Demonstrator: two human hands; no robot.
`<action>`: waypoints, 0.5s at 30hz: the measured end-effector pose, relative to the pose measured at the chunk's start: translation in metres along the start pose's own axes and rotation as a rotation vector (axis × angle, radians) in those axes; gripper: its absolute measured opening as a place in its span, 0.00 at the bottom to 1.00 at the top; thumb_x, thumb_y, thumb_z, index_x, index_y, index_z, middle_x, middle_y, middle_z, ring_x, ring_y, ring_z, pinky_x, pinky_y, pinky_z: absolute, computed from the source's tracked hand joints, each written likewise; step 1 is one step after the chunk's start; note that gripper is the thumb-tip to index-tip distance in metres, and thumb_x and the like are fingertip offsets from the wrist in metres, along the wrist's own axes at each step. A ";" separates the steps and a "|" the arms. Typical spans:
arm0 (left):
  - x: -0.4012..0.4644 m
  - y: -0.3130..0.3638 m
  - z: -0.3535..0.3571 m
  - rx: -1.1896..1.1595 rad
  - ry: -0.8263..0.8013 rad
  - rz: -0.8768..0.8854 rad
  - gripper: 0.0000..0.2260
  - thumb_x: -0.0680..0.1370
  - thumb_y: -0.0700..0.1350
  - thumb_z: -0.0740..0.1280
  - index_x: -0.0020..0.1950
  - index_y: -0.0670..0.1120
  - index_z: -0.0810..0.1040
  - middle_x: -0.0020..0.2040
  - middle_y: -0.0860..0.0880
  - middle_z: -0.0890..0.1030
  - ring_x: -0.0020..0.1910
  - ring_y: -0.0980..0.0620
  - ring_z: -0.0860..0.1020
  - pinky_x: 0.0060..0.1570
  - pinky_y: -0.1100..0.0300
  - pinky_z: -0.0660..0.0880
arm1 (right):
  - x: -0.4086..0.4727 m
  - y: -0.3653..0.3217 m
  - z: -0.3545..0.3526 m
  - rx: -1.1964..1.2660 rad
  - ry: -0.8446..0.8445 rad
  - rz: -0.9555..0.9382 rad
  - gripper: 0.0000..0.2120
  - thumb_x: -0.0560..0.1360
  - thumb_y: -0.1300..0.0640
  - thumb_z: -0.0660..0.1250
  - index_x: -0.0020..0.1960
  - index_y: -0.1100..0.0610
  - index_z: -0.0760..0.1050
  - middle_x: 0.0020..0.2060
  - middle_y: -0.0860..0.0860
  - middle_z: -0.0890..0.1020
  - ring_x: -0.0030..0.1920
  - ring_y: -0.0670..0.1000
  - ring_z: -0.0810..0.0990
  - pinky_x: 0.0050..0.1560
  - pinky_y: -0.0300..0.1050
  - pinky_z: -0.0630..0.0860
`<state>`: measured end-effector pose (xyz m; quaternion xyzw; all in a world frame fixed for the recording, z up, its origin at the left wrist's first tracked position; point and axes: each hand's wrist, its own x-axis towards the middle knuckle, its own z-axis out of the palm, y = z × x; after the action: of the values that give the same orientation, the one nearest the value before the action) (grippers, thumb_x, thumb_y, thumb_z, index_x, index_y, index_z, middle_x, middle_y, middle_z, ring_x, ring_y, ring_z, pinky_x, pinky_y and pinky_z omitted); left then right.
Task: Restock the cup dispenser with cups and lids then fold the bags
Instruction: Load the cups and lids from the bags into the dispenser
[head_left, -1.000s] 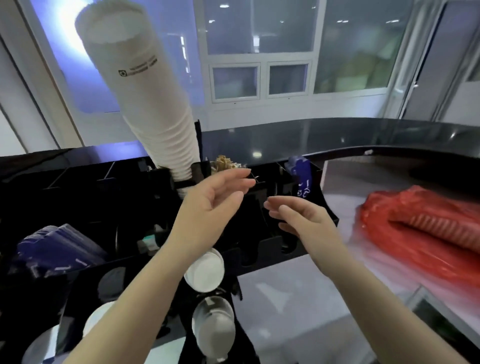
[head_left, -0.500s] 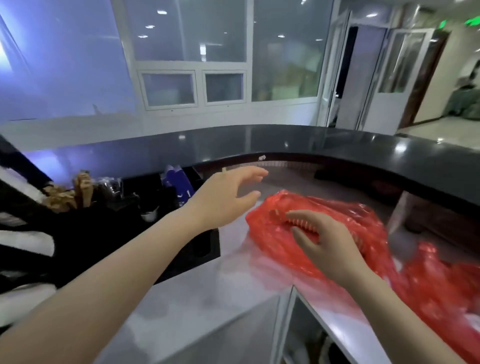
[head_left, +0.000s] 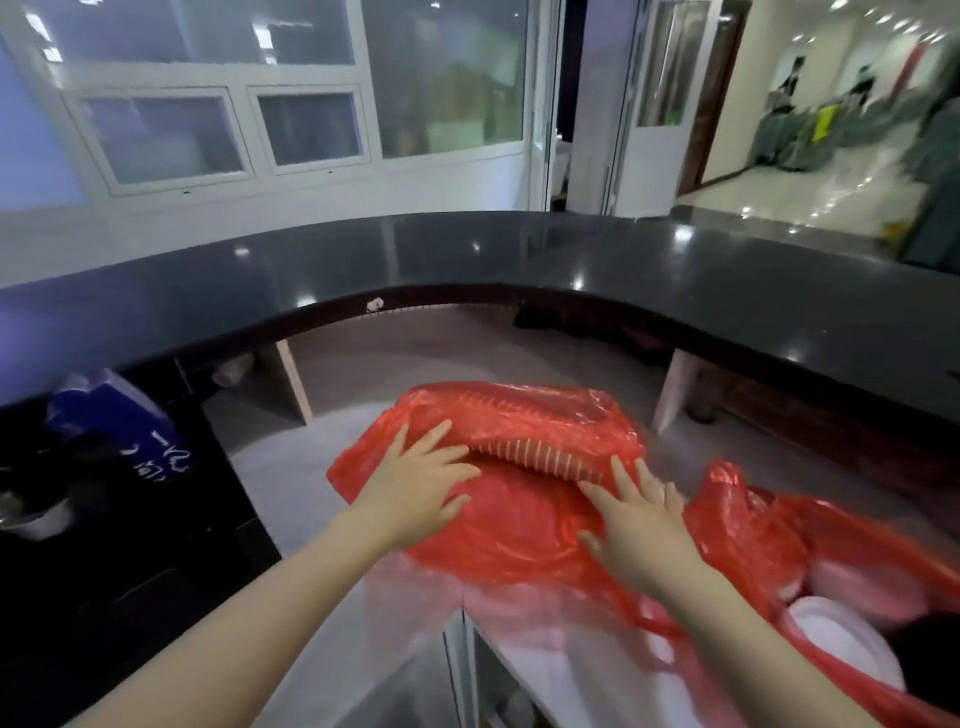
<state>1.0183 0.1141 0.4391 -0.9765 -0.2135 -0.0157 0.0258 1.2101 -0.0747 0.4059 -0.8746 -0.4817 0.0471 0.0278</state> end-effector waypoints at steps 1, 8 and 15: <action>0.012 -0.007 0.006 0.007 -0.012 -0.015 0.22 0.80 0.60 0.55 0.74 0.59 0.64 0.77 0.57 0.58 0.78 0.51 0.44 0.75 0.42 0.45 | 0.008 0.003 0.005 0.003 -0.018 0.023 0.33 0.77 0.39 0.59 0.77 0.42 0.50 0.78 0.55 0.42 0.77 0.61 0.38 0.73 0.64 0.42; 0.096 -0.053 0.022 0.011 0.052 0.076 0.42 0.67 0.76 0.36 0.76 0.59 0.58 0.79 0.53 0.53 0.78 0.47 0.42 0.60 0.43 0.18 | 0.069 0.018 0.006 0.011 0.038 0.123 0.39 0.75 0.38 0.61 0.75 0.35 0.38 0.78 0.55 0.41 0.77 0.61 0.39 0.73 0.65 0.45; 0.144 -0.077 0.057 -0.142 -0.158 -0.023 0.48 0.66 0.71 0.67 0.77 0.60 0.44 0.79 0.48 0.46 0.77 0.40 0.48 0.73 0.41 0.44 | 0.103 0.028 0.018 0.161 -0.093 0.190 0.52 0.70 0.56 0.72 0.73 0.32 0.36 0.77 0.54 0.36 0.72 0.62 0.65 0.65 0.50 0.71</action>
<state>1.1177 0.2472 0.3913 -0.9716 -0.2243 0.0460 -0.0605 1.2864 -0.0024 0.3793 -0.9081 -0.3922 0.1286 0.0710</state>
